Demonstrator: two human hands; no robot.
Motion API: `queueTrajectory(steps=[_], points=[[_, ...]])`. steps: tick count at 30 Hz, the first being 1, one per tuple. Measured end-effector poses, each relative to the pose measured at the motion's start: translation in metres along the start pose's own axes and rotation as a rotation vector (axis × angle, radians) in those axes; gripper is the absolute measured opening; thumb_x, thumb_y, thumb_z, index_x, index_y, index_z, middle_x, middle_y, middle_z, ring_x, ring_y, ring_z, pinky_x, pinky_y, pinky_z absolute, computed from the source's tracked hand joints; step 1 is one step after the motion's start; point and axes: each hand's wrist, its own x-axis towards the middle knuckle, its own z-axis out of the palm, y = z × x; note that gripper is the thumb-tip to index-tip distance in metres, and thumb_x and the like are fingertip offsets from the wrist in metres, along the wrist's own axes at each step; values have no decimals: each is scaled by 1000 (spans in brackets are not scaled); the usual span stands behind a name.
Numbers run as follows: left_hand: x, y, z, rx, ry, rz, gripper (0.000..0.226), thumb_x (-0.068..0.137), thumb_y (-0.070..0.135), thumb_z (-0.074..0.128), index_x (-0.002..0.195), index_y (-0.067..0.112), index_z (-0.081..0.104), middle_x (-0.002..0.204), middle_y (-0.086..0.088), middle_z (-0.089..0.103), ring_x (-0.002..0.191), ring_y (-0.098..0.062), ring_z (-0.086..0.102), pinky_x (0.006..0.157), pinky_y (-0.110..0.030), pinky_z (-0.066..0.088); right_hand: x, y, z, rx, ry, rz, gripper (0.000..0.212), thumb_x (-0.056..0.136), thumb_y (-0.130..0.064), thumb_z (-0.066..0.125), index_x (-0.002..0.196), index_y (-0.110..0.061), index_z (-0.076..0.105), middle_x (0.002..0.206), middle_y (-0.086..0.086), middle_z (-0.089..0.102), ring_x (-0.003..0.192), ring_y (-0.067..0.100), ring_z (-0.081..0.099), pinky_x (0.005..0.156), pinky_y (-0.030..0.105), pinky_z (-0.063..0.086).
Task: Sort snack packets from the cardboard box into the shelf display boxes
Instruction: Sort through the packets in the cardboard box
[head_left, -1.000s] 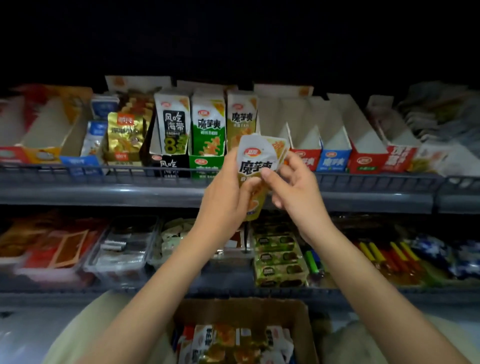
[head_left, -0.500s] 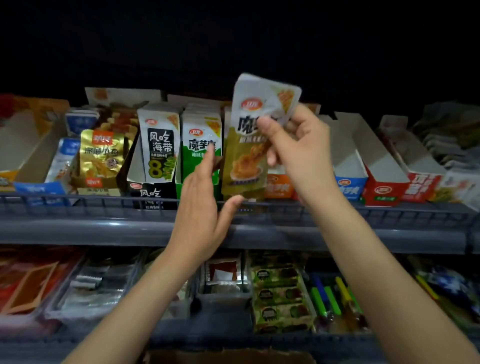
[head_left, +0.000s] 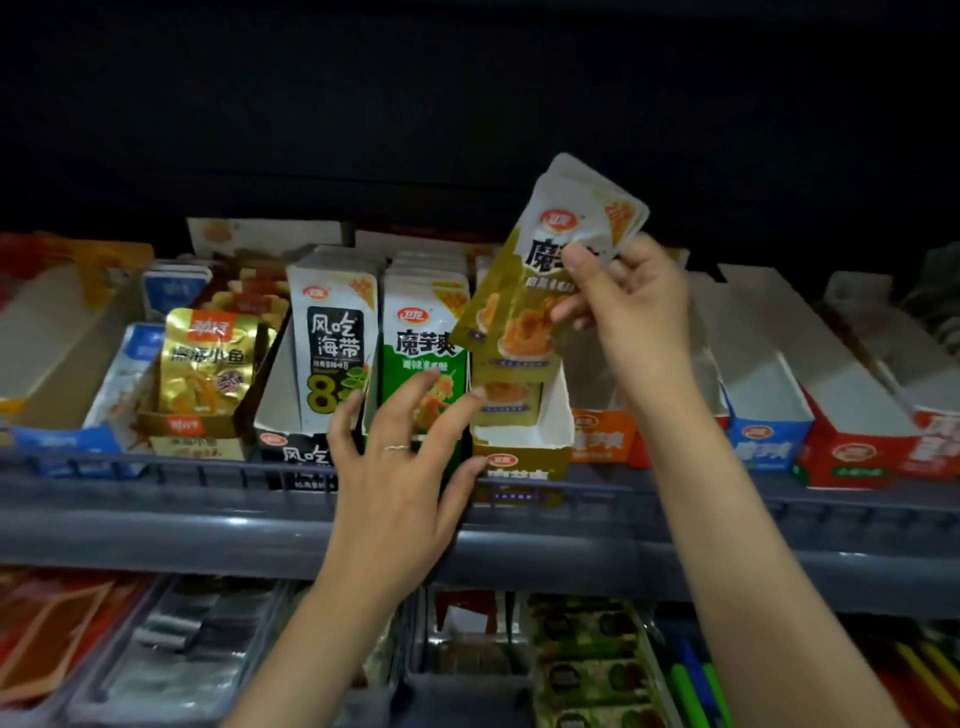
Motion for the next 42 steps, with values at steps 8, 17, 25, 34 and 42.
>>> queueTrajectory(steps=[8,17,25,34,42], points=[[-3,-5,3,61,2,82,23,93,34,45,112,23,54,123,-11,54,117,-23,45,106,-52,21,6,-6,-5,-50,-43,44,17,87,-9,64,103,-9,58,89,2,71,59,10,69,54,18,54],[-1,-3,3,73,1,72,24,92,34,46,112,23,53,119,-13,59,114,-23,47,106,-51,23,2,-14,-7,-211,-133,67,45,70,-5,79,100,-22,51,103,-2,65,79,8,69,60,20,56],[-1,-3,3,72,-3,69,23,93,35,45,111,23,53,120,-12,58,112,-22,48,106,-51,23,4,11,2,-409,-167,35,36,75,-12,77,82,-35,51,77,-9,65,49,-2,59,53,20,51],[-1,-3,4,82,-7,69,23,93,34,44,111,22,52,118,-13,59,111,-23,48,106,-52,23,-3,17,8,-882,-259,-116,84,75,-21,78,138,-37,25,101,-8,58,83,13,61,67,36,55],[-1,-2,5,85,-1,64,23,92,33,44,111,23,52,117,-13,59,110,-24,48,105,-52,24,-3,23,4,-1163,-221,-196,52,82,-24,71,127,-23,45,123,3,55,107,25,57,78,35,49]])
